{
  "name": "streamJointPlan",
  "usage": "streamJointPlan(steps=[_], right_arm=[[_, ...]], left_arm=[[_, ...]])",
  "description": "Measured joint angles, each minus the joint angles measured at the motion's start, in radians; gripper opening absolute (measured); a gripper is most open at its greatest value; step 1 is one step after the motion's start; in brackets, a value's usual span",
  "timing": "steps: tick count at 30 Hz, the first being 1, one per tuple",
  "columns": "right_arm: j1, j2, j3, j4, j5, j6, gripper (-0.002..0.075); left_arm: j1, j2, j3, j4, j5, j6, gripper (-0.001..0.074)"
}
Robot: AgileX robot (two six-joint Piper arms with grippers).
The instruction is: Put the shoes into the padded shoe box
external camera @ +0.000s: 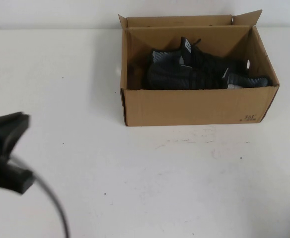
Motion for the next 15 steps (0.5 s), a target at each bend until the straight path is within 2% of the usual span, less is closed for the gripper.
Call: streamJointPlan(steps=[4, 7, 15], right_arm=[[0.000, 0.000, 0.000, 0.000, 0.000, 0.000, -0.0009], [0.000, 0.000, 0.000, 0.000, 0.000, 0.000, -0.0009], [0.000, 0.000, 0.000, 0.000, 0.000, 0.000, -0.0009]], left_arm=[[0.131, -0.155, 0.174, -0.116, -0.235, 0.155, -0.0003], [0.198, -0.276, 0.290, -0.137, -0.347, 0.196, -0.0003], [0.331, -0.612, 0.524, -0.157, -0.395, 0.210, -0.0003]])
